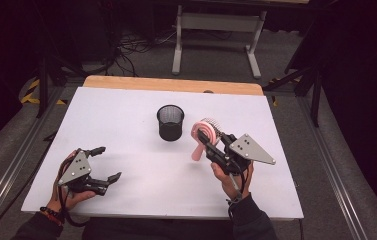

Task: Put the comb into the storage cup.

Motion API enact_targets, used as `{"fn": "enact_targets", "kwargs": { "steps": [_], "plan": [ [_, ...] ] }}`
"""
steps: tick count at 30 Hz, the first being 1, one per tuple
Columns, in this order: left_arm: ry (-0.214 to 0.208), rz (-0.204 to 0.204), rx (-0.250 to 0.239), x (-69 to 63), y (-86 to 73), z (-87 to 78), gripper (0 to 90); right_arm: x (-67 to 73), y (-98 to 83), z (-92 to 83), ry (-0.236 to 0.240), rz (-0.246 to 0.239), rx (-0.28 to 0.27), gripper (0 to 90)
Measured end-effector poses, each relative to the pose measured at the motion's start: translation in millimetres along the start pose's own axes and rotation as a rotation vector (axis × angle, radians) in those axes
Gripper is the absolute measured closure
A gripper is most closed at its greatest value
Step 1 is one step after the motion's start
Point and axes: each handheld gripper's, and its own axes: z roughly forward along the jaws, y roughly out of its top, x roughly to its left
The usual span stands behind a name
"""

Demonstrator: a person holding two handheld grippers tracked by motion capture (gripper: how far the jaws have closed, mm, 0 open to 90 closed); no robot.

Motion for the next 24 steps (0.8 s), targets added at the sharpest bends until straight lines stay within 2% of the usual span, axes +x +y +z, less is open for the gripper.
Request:
{"fn": "enact_targets", "kwargs": {
  "steps": [5,11,12,16,24],
  "plan": [
    [-0.008,-0.005,0.004,0.6,-6.0,-2.4,6.7,-4.3,5.6,3.1,-0.011,-0.007,-0.018,63.0],
    [-0.015,-0.018,0.012,1.8,-9.7,-4.0,6.0,-13.8,12.5,6.6,-0.031,0.006,-0.03,63.0],
    [-0.019,-0.024,0.001,2.1,-8.7,-6.1,5.9,-17.3,14.9,7.6,-0.035,0.011,-0.034,63.0],
    [-0.015,-0.035,-0.014,2.9,-9.0,-8.8,5.8,-25.2,23.0,12.9,-0.047,0.018,-0.034,63.0],
    [-0.009,-0.044,-0.005,6.5,-11.6,-10.1,5.7,-31.2,36.3,23.5,-0.052,0.018,-0.046,63.0]
  ]
}}
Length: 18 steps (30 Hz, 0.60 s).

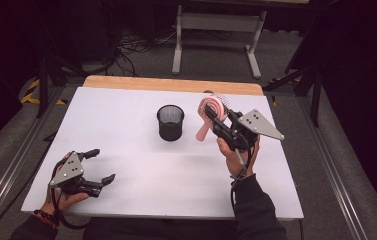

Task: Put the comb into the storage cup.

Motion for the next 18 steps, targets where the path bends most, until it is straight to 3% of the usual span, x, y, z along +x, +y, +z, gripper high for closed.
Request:
{"fn": "enact_targets", "kwargs": {
  "steps": [18],
  "plan": [
    [0.017,0.015,0.016,-2.8,-1.3,0.4,5.7,-8.7,31.4,25.8,-0.049,-0.01,-0.035,63.0]
  ]
}}
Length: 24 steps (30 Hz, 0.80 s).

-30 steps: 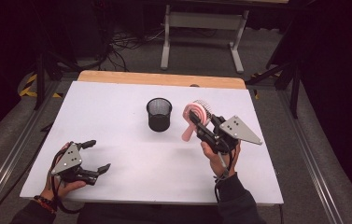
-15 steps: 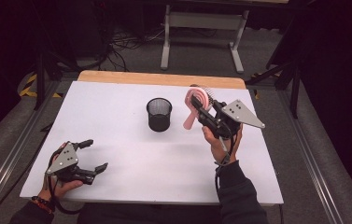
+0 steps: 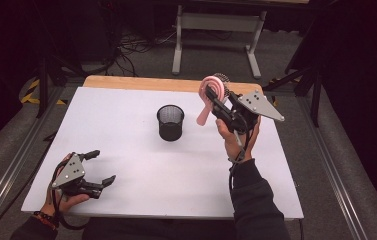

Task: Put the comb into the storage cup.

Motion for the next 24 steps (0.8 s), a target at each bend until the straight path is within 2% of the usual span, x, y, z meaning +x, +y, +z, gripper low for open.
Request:
{"fn": "enact_targets", "kwargs": {
  "steps": [12,15,24],
  "plan": [
    [-0.005,-0.001,0.001,-0.3,-0.2,-0.7,5.6,5.8,8.9,11.4,0.019,-0.032,-0.011,63.0],
    [-0.011,-0.008,-0.003,-0.4,-0.3,-0.4,5.4,6.4,9.9,14.4,0.02,-0.018,-0.018,63.0],
    [-0.011,-0.017,-0.009,-0.4,-0.8,-0.5,5.1,9.1,10.4,22.4,0.027,-0.017,-0.023,63.0]
  ]
}}
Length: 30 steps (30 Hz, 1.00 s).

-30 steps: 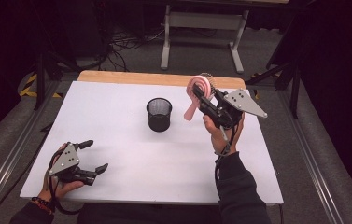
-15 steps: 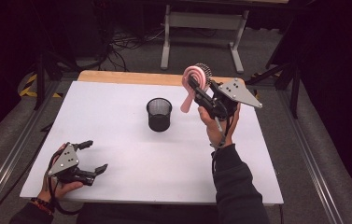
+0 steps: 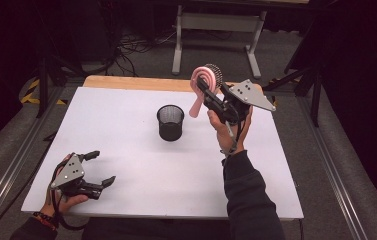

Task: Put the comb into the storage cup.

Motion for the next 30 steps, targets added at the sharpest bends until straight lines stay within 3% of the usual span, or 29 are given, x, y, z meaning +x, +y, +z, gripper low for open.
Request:
{"fn": "enact_targets", "kwargs": {
  "steps": [21,26,30],
  "plan": [
    [-0.011,-0.002,-0.006,-0.2,0.2,-0.7,5.1,18.8,-0.7,23.9,0.048,0.011,-0.003,63.0],
    [-0.011,0.003,-0.003,-0.4,0.3,-0.5,5.2,23.7,-6.7,31.1,0.066,0.05,0.003,63.0],
    [-0.014,0.008,-0.001,-1.0,0.2,-0.1,5.2,26.3,-9.9,35.1,0.072,0.053,0.013,63.0]
  ]
}}
